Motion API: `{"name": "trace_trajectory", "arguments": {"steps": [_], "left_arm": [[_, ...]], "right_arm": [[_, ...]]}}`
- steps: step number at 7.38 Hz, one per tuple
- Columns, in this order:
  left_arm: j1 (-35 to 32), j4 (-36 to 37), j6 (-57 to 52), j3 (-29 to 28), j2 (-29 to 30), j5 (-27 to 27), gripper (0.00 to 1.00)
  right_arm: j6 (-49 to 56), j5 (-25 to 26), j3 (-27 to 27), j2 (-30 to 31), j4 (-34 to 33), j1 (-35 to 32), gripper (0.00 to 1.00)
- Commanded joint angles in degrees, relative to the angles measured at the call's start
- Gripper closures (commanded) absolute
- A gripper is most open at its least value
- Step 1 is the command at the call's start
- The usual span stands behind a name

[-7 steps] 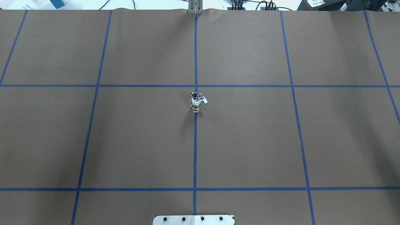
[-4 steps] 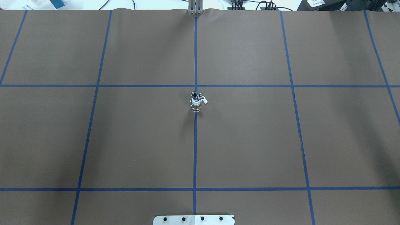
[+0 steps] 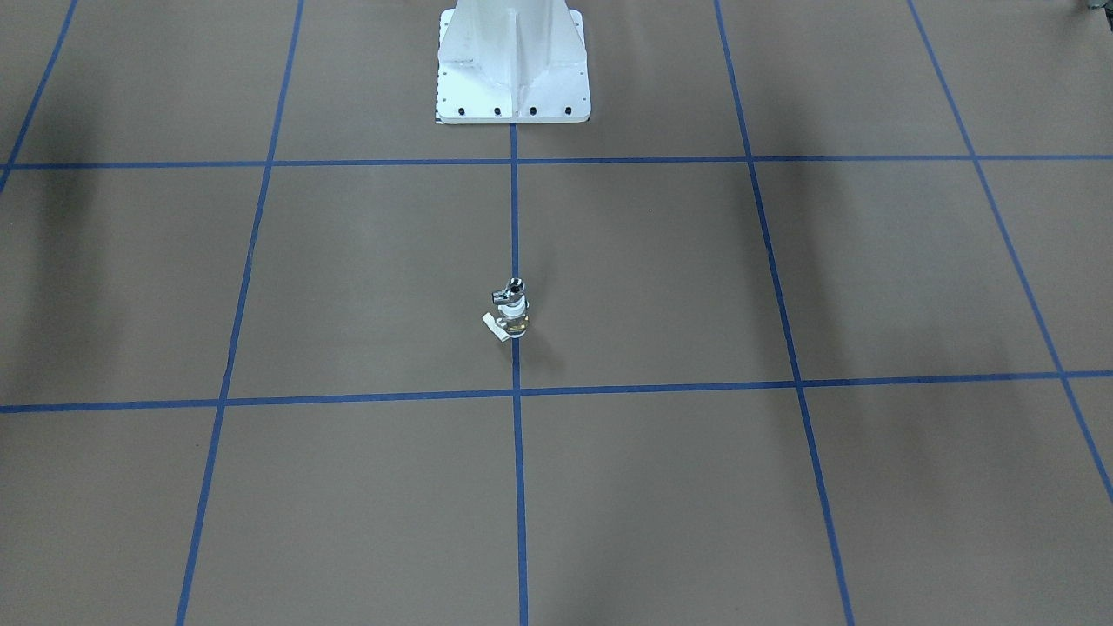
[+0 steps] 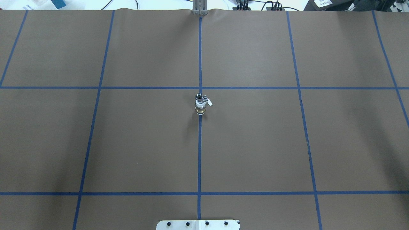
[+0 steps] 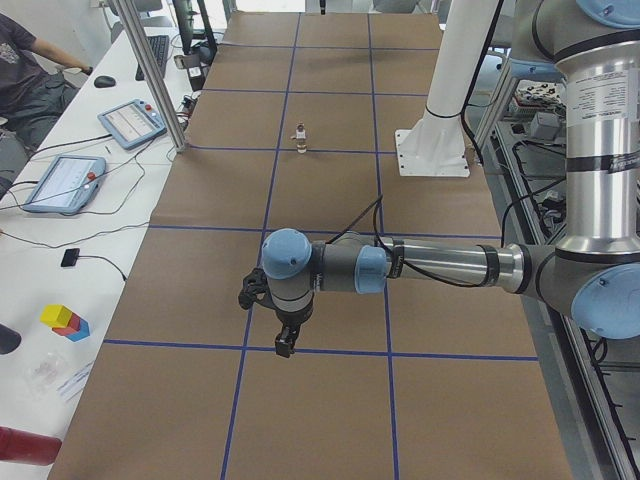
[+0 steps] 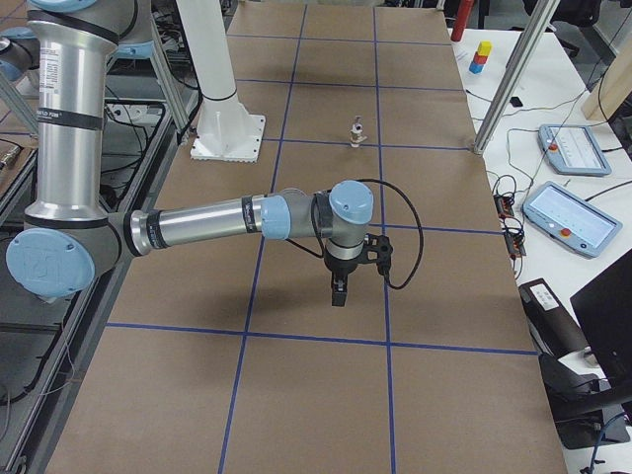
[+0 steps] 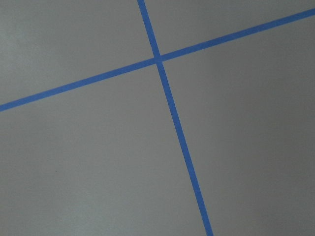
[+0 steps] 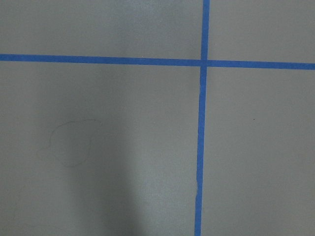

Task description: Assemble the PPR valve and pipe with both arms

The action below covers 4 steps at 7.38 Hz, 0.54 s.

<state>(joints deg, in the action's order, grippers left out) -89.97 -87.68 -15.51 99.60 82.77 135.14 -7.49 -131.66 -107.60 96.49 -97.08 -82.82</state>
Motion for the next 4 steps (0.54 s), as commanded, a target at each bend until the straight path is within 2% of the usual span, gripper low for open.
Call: {"name": "trace_trajectory", "arguments": {"steps": [1,4], "left_arm": [[-0.47,-0.03,2.84,0.33,-0.06,0.56,0.00],[-0.73,0.05,2.94,1.64,-0.24,0.65,0.00]], "right_arm": [[-0.24,0.00,0.02,0.10,0.05,-0.23,0.00],[-1.65,0.18,-0.33,0.10,0.05,-0.50,0.00]]}}
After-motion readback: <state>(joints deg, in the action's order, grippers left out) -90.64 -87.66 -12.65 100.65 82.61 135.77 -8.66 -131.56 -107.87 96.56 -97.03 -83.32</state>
